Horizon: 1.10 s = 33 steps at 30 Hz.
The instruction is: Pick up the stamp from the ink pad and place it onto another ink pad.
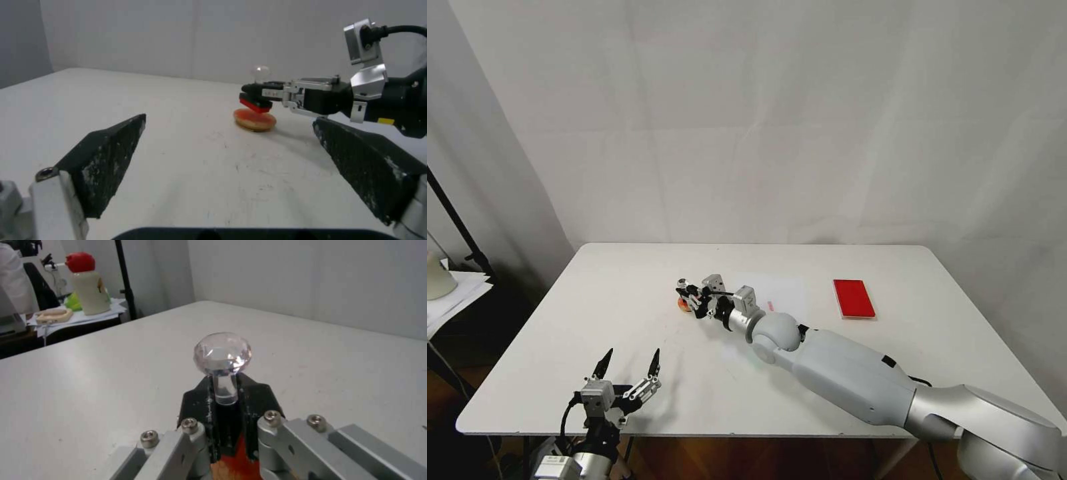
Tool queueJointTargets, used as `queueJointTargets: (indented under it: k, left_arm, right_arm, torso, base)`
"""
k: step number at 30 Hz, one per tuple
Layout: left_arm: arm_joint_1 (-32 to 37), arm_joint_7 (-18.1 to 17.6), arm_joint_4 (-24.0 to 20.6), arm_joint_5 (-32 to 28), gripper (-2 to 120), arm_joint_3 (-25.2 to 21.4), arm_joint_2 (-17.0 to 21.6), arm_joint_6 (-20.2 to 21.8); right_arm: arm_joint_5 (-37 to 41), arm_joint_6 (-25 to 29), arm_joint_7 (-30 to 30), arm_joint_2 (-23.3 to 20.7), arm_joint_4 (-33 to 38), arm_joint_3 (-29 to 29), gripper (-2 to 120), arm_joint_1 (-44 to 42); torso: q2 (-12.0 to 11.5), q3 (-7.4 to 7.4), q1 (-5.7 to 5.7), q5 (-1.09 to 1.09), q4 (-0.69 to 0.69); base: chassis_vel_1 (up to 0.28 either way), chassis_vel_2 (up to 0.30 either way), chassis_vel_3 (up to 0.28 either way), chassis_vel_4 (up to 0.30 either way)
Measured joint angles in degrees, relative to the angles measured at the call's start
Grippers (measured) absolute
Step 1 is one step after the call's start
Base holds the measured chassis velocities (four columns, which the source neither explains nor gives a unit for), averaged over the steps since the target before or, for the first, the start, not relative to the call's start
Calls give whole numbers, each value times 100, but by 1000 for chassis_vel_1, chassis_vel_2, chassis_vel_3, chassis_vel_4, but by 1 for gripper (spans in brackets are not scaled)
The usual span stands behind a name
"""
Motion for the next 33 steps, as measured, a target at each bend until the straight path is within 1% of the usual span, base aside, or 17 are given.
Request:
queueJointTargets:
  k: [21, 23, 24, 25, 26, 29, 30, 33]
  left_arm:
    - [0, 0, 0, 0, 100, 0, 0, 0]
    - [0, 0, 0, 0, 100, 0, 0, 0]
    - [0, 0, 0, 0, 100, 0, 0, 0]
    - [0, 0, 0, 0, 100, 0, 0, 0]
    - [1, 0, 0, 0, 100, 0, 0, 0]
    - [0, 0, 0, 0, 100, 0, 0, 0]
    - [0, 0, 0, 0, 100, 0, 0, 0]
    - [0, 0, 0, 0, 100, 0, 0, 0]
  right_arm:
    - [-149, 107, -119, 58, -198, 86, 9, -154]
    - [-169, 113, -119, 68, -199, 93, 13, -170]
    - [-185, 114, -119, 70, -200, 92, 18, -177]
    - [-185, 114, -119, 70, -200, 92, 18, -177]
    - [-196, 114, -118, 71, -199, 92, 20, -181]
    - [-209, 118, -111, 72, -183, 95, 36, -184]
    - [-209, 118, -111, 72, -183, 95, 36, -184]
    - [-210, 121, -108, 73, -167, 99, 47, -183]
  torso:
    - [1, 0, 0, 0, 0]
    - [1, 0, 0, 0, 0]
    - [0, 0, 0, 0, 0]
    - [0, 0, 0, 0, 0]
    - [0, 0, 0, 0, 0]
    - [0, 0, 0, 0, 0]
    - [0, 0, 0, 0, 0]
    - [0, 0, 0, 0, 0]
  base:
    - [0, 0, 0, 0]
    - [0, 0, 0, 0]
    - [0, 0, 0, 0]
    - [0, 0, 0, 0]
    - [0, 0, 0, 0]
    - [0, 0, 0, 0]
    - [0, 0, 0, 0]
    - [0, 0, 0, 0]
